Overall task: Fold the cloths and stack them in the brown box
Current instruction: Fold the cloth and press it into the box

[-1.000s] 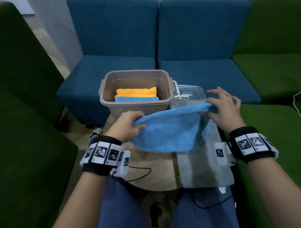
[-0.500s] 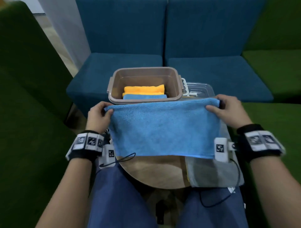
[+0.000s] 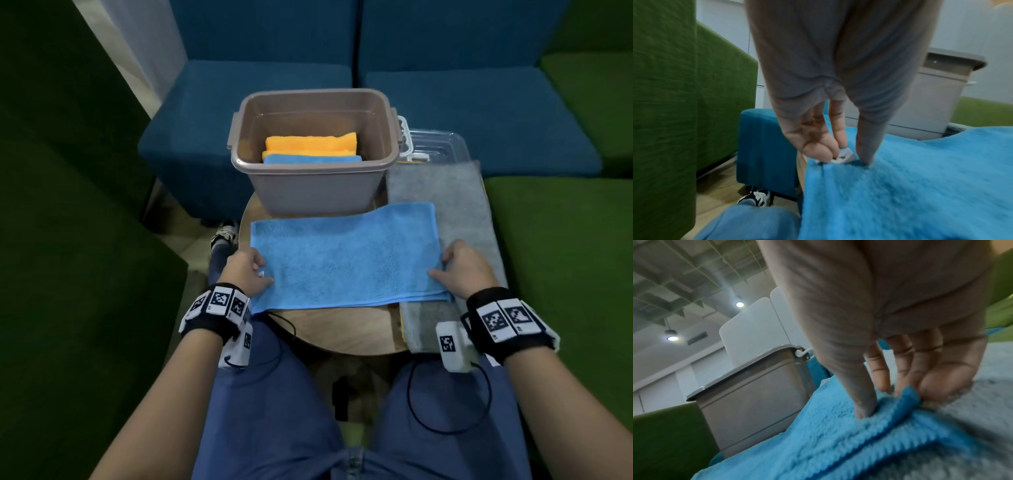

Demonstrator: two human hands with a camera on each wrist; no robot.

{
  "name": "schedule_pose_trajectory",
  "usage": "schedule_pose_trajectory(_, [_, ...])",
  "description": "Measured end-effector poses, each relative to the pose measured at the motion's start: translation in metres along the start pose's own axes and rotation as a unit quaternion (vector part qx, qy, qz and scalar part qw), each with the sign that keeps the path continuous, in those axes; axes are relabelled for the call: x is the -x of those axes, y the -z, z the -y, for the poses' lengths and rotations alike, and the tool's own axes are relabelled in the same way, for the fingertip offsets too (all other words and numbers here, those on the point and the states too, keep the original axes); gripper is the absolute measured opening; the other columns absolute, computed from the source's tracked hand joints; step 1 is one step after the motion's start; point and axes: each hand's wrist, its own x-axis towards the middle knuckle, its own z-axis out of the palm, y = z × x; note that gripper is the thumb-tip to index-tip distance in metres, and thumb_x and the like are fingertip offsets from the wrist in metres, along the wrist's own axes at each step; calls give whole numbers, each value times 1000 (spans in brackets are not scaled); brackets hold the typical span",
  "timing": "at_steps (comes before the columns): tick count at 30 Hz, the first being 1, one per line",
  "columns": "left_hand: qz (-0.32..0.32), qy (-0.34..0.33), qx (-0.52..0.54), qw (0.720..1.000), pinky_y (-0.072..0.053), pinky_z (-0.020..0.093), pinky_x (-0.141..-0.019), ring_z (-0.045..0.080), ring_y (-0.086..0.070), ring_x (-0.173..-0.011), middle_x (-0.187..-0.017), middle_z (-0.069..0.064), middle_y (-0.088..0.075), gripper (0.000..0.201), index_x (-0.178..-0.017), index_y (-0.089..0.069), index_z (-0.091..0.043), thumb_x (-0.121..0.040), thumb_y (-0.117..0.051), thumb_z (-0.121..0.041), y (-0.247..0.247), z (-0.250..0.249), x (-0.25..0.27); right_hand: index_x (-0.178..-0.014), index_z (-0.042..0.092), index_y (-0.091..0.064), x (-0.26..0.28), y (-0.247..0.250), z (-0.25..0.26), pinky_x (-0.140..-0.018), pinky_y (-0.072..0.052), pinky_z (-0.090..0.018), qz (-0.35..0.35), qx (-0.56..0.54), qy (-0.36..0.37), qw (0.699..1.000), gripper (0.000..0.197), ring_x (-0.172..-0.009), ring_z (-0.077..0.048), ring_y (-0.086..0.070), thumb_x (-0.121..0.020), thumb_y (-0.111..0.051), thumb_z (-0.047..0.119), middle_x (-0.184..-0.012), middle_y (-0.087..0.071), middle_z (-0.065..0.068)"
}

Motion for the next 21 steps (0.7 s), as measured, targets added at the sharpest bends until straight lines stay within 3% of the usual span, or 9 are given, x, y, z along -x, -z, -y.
schedule_pose_trajectory(4, [-31,83,0,996,-47,36,-91,31,-54,-111,-122,14,-48,56,-119,-49,-3,-75,-81,-14,-8,-4,8,-74,12,-64,6,-4,-2,-68,-46,-32,-7,11,-53,999,20,-80,-28,-60,-81,-76,27,-84,-66,-11])
schedule_pose_trajectory(6, [-45,122,-6,992,-46,44,-97,36,-50,-119,-130,17,-46,66,-125,-44,-3,-73,-82,-15,-11,-9,8,-69,16,-61,9,-6,0,-70,-47,-32,-11,9,-65,998,22,-83,-30,-62,-81,-76,28,-83,-65,-8])
schedule_pose_trajectory(9, [-55,153,-21,987,-49,47,-94,39,-52,-117,-127,21,-49,65,-122,-41,-2,-73,-82,-14,-13,-16,7,-67,18,-55,13,-7,6,-70,-44,-31,-19,-9,-55,998,23,-84,-30,-61,-81,-72,18,-84,-64,-8])
schedule_pose_trajectory(13, [-59,159,20,985,-49,36,-86,34,-57,-114,-124,17,-54,62,-123,-46,-1,-73,-82,-8,-11,-18,8,-74,14,-51,12,-9,10,-69,-36,-29,-25,-39,-21,999,22,-84,-29,-57,-78,-69,3,-81,-59,-8])
schedule_pose_trajectory(18, [-69,138,75,985,-52,36,-83,28,-60,-96,-116,19,-59,47,-113,-53,3,-74,-79,-1,-7,-23,4,-95,8,-45,10,-6,19,-68,-34,-32,-31,-65,-22,997,25,-83,-29,-51,-80,-65,3,-88,-54,-13])
schedule_pose_trajectory(21, [-82,138,51,986,-45,32,-72,25,-55,-89,-113,15,-58,36,-108,-56,0,-80,-76,-12,-8,-19,8,-102,9,-46,14,1,21,-66,-39,-30,-40,-108,-1,993,25,-80,-28,-53,-82,-59,1,-87,-56,-12])
